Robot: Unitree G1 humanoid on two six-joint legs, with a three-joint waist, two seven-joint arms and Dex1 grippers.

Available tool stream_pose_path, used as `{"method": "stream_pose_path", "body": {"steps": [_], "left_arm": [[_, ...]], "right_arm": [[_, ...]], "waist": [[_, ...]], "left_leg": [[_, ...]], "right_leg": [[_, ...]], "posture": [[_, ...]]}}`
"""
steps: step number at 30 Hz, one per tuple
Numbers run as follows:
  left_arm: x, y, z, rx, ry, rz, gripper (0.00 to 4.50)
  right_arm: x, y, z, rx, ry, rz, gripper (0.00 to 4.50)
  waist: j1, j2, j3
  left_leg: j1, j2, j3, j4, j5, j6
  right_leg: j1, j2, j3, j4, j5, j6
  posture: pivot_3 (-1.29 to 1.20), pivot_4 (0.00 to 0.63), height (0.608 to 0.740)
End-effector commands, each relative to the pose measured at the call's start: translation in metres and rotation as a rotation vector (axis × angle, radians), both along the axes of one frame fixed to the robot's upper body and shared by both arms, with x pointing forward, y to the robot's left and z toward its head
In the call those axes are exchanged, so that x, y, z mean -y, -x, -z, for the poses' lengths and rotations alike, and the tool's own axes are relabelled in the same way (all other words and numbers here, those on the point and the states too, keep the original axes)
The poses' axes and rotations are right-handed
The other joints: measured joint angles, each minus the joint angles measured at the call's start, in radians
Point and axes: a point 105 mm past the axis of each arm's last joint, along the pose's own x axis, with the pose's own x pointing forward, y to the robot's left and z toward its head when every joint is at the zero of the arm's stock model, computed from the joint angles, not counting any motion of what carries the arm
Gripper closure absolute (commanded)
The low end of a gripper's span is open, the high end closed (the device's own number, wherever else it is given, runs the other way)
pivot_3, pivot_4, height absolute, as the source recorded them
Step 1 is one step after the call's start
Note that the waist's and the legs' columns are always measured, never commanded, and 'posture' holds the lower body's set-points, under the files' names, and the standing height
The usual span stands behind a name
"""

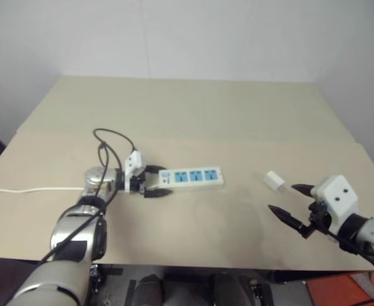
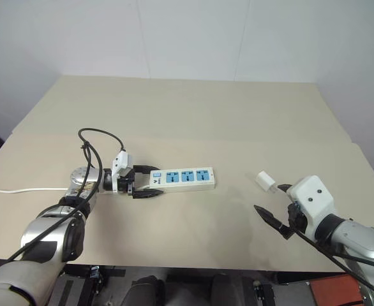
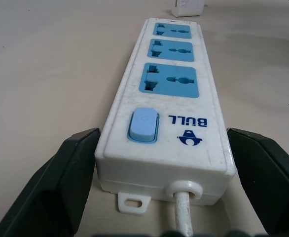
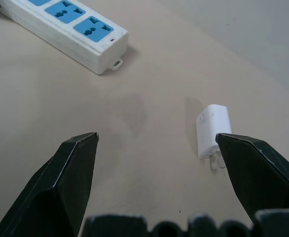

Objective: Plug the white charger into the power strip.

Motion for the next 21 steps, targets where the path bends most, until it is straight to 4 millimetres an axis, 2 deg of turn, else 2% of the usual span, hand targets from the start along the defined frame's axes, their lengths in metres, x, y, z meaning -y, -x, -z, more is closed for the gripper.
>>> {"method": "stream_pose_path", "body": {"steps": [1, 3, 4, 13, 17, 21], "left_arm": [[-0.001, -0.003, -0.004, 0.016, 0.027, -0.026, 0.62], [0.0, -0.004, -0.003, 0.009, 0.029, -0.04, 1.19], [0.0, -0.006, -0.002, 0.008, 0.028, -0.052, 1.23], [0.009, 0.004, -0.004, 0.011, -0.006, 0.077, 1.23], [0.015, 0.008, -0.005, 0.031, -0.008, 0.133, 1.23], [0.018, 0.013, -0.004, 0.043, -0.02, 0.178, 1.23]], "right_arm": [[-0.001, -0.001, -0.007, 0.034, 0.01, -0.003, 0.0], [-0.001, -0.001, -0.006, 0.032, 0.008, -0.003, 0.0], [-0.001, -0.001, -0.006, 0.032, 0.008, -0.002, 0.0], [0.0, -0.004, -0.009, 0.027, 0.035, 0.004, 0.0], [0.004, -0.011, -0.017, 0.017, 0.014, 0.036, 0.0], [0.007, -0.02, -0.022, -0.086, 0.016, 0.067, 0.0]], "waist": [[0.0, 0.0, 0.0], [0.0, 0.0, 0.0], [0.0, 0.0, 0.0], [0.002, 0.0, 0.0], [0.002, 0.0, 0.0], [0.003, 0.0, 0.0]], "left_leg": [[0.0, 0.0, 0.0, 0.0, 0.0, 0.0], [0.0, 0.0, 0.0, 0.0, 0.0, 0.0], [0.0, 0.0, 0.0, 0.0, 0.0, 0.0], [0.0, 0.0, 0.0, 0.0, 0.0, 0.0], [0.0, 0.0, 0.0, 0.0, 0.0, 0.0], [-0.001, 0.0, 0.0, 0.0, 0.0, 0.0]], "right_leg": [[0.0, 0.0, 0.0, 0.0, 0.0, 0.0], [0.0, 0.0, 0.0, 0.0, 0.0, 0.0], [0.0, 0.0, 0.0, 0.0, 0.0, 0.0], [0.0, 0.0, 0.0, 0.0, 0.0, 0.0], [0.0, 0.0, 0.0, 0.0, 0.0, 0.0], [0.0, 0.0, 0.0, 0.0, 0.0, 0.0]], "posture": [[0.0, 0.15, 0.74], [0.0, 0.15, 0.74], [0.0, 0.15, 0.74], [0.0, 0.15, 0.74], [0.0, 0.15, 0.74], [0.0, 0.15, 0.74]]}}
